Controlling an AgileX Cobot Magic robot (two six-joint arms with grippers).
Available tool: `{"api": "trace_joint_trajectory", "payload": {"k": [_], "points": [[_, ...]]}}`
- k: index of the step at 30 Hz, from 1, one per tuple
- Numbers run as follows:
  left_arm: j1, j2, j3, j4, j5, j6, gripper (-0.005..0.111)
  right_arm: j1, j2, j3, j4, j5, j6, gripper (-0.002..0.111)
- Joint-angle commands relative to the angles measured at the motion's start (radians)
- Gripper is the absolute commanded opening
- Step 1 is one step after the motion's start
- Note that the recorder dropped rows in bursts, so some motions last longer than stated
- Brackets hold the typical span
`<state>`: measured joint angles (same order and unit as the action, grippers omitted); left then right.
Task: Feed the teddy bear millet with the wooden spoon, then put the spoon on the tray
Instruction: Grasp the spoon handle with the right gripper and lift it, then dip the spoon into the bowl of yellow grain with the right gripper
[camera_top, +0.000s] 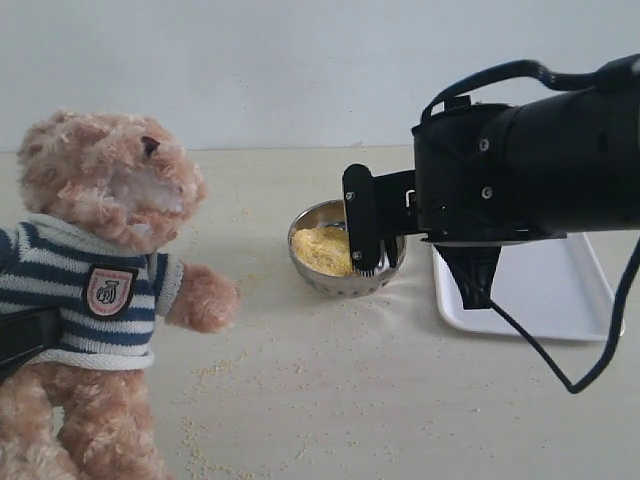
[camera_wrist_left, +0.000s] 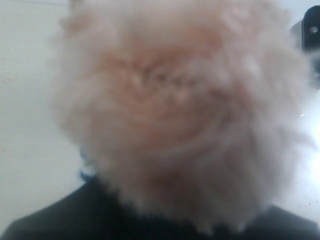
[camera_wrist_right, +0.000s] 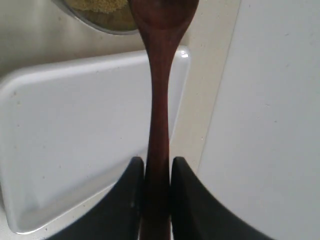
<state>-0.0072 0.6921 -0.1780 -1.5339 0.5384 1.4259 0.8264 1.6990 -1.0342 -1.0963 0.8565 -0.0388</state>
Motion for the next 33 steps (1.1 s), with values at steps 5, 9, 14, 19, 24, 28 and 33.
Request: {"api": "trace_joint_trajectory", "payload": {"k": [5,9,14,19,24,28,33], "points": [[-0.003,-0.004,0.005,-0.016,0.005,0.006,0.005,0.003,0.069,-0.050,-0.035,-0.019,0.004,0.000],[-0.003,-0.004,0.005,-0.016,0.005,0.006,0.005,0.003,0.100,-0.087,-0.003,-0.017,-0.008,0.000],[-0.003,-0.004,0.005,-0.011,-0.001,0.006,0.005,0.003,0.120,-0.097,0.030,-0.020,-0.041,0.000],[-0.003,-0.004,0.005,-0.011,-0.011,0.006,0.005,0.003,0.129,-0.097,0.108,-0.015,-0.075,0.000],[-0.003,-0.004,0.005,-0.011,-0.011,0.006,0.005,0.003,0.129,-0.097,0.170,-0.024,-0.080,0.000],[-0.003,-0.004,0.005,-0.011,-0.011,0.006,0.005,0.003,0.127,-0.097,0.212,-0.058,-0.065,0.000],[-0.003,-0.004,0.005,-0.011,-0.011,0.006,0.005,0.001,0.127,-0.127,0.195,-0.064,0.064,0.000]]}}
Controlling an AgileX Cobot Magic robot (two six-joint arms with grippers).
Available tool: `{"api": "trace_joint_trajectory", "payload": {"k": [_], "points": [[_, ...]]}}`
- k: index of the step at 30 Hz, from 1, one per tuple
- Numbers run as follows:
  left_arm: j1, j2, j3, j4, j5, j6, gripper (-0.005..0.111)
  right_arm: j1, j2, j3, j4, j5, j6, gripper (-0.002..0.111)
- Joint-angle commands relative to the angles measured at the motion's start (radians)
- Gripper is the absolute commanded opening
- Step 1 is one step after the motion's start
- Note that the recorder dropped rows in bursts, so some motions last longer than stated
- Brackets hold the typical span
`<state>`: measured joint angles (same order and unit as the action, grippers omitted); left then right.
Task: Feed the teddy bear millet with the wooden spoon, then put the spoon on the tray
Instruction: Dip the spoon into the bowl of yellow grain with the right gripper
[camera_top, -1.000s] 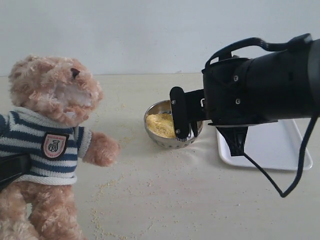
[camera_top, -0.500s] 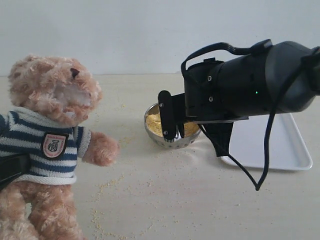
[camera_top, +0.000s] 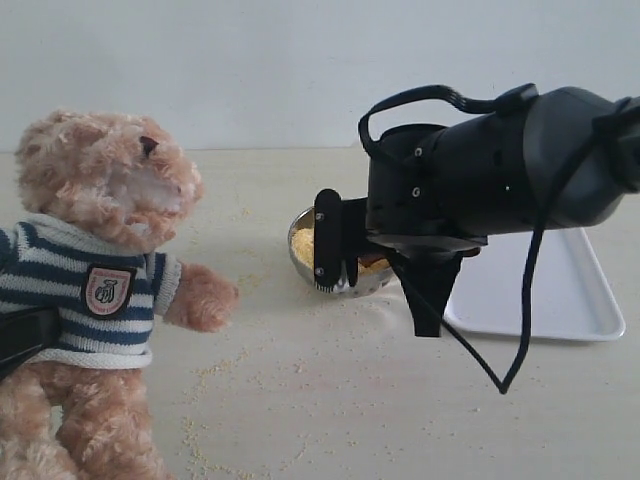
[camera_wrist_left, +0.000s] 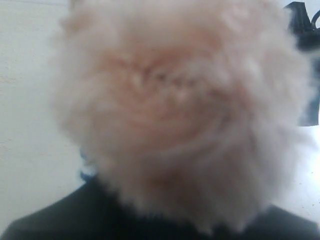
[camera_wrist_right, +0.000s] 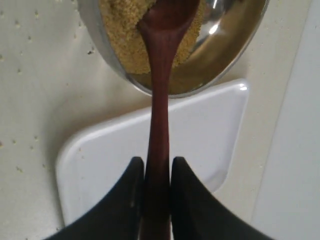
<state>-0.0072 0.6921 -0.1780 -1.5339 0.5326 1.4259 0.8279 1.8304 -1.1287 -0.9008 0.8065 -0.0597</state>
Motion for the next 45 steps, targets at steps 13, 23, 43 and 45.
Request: {"api": "trace_joint_trajectory", "payload": {"k": [13,23,43,45], "points": [[-0.003,-0.004,0.005,-0.011,-0.005,0.006,0.005,-0.001,-0.005,-0.060,-0.004,0.042,-0.002,0.000],[-0.003,-0.004,0.005,-0.011,-0.005,0.008,0.005,-0.001,-0.003,-0.060,-0.003,0.060,0.015,0.000],[-0.003,-0.004,0.005,-0.011,-0.003,0.011,0.005,-0.012,-0.047,-0.060,0.157,0.019,0.226,0.000],[-0.003,-0.004,0.005,-0.011,-0.003,0.011,0.005,-0.012,-0.064,-0.060,0.163,0.030,0.252,0.000]]}}
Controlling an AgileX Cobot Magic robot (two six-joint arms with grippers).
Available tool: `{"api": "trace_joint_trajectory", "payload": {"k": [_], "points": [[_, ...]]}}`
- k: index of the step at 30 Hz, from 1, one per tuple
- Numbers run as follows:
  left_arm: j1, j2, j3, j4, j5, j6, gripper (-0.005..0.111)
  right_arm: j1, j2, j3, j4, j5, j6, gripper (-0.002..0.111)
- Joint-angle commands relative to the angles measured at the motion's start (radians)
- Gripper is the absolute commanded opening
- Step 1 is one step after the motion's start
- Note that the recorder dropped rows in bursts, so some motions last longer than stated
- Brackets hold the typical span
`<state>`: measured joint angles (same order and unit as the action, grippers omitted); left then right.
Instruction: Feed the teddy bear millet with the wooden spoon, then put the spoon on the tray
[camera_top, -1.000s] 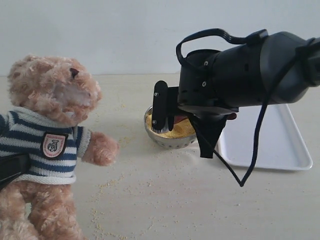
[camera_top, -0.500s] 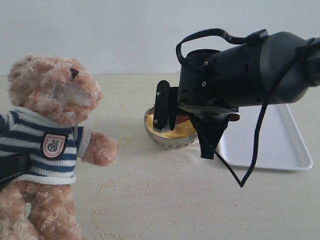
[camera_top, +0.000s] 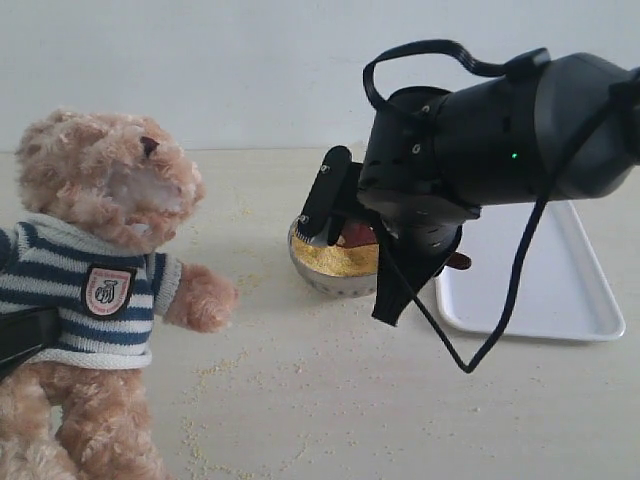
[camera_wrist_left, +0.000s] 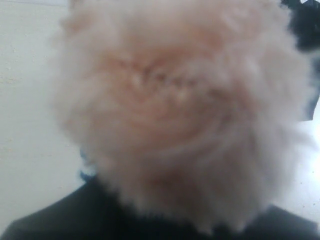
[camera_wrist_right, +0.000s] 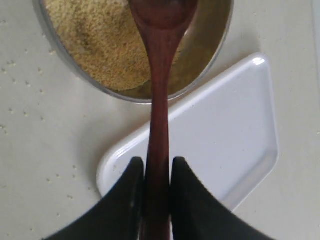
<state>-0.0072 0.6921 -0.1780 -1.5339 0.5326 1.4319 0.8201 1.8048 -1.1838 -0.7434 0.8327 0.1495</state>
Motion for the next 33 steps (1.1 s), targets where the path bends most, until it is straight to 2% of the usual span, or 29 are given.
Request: {"api": "trace_joint_trajectory", "payload": {"k": [1,11,24,29,33], "points": [[-0.003,-0.004,0.005,-0.011,-0.001,0.005,0.005,-0.004,-0.040,-0.005,0.016,0.005,0.052,0.000],[-0.003,-0.004,0.005,-0.011,0.021,0.005,0.005,-0.004,-0.165,-0.005,0.147,0.000,0.042,0.000],[-0.003,-0.004,0.005,-0.047,0.017,-0.013,0.005,0.000,-0.368,-0.005,0.525,0.040,-0.236,0.000],[-0.003,0.008,0.014,-0.056,-0.022,-0.103,0.005,0.051,-0.383,-0.005,0.528,0.062,-0.258,0.000],[-0.003,0.057,0.038,-0.135,-0.018,-0.101,0.005,0.098,-0.387,-0.005,0.515,0.044,-0.269,0.000]]}}
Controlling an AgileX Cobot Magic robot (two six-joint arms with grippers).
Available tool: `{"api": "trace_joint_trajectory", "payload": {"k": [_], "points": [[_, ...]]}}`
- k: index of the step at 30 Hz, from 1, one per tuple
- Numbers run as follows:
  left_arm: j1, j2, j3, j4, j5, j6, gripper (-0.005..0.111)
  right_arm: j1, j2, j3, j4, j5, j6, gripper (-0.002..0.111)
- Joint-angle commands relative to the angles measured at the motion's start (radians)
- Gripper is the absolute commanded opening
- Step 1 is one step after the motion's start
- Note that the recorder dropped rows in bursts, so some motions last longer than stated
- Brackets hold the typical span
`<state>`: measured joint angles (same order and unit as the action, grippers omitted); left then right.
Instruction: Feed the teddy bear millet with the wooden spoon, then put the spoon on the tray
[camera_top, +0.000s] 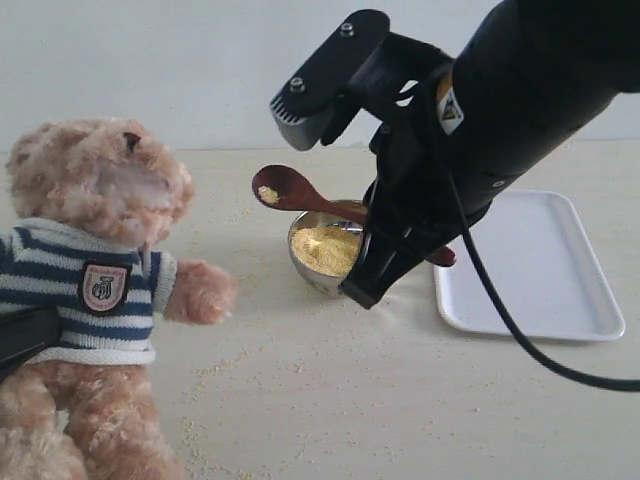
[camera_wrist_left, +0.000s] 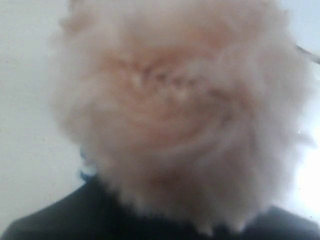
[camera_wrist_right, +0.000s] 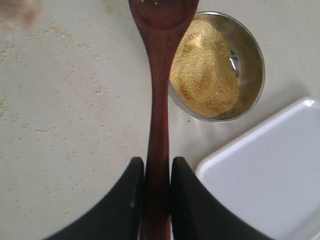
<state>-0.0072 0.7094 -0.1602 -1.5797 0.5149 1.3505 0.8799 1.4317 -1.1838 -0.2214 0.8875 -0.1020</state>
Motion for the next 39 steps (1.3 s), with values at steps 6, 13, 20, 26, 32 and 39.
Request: {"api": "trace_joint_trajectory", "payload": {"k": [6,13,20,26,32,39], "points": [[-0.003,0.121,0.032,-0.165,0.088,0.082,0.005,0.050,-0.014,-0.005,-0.047,0.022,-0.020,0.000],[-0.003,0.179,0.021,-0.165,0.111,0.116,0.005,0.050,-0.020,-0.005,-0.056,0.043,-0.043,0.000],[-0.003,0.217,-0.056,-0.165,-0.024,0.158,0.005,0.050,-0.049,-0.005,-0.054,-0.007,-0.046,0.000],[-0.003,0.347,-0.181,-0.165,-0.064,0.195,0.005,0.050,-0.049,-0.005,-0.050,-0.009,-0.046,0.000],[-0.003,0.515,-0.284,-0.165,-0.035,0.202,0.005,0.050,-0.049,-0.005,-0.045,-0.007,-0.046,0.000],[0.021,0.630,-0.304,-0.165,0.166,0.244,0.005,0.050,-0.049,-0.005,-0.045,-0.023,-0.046,0.000]]}}
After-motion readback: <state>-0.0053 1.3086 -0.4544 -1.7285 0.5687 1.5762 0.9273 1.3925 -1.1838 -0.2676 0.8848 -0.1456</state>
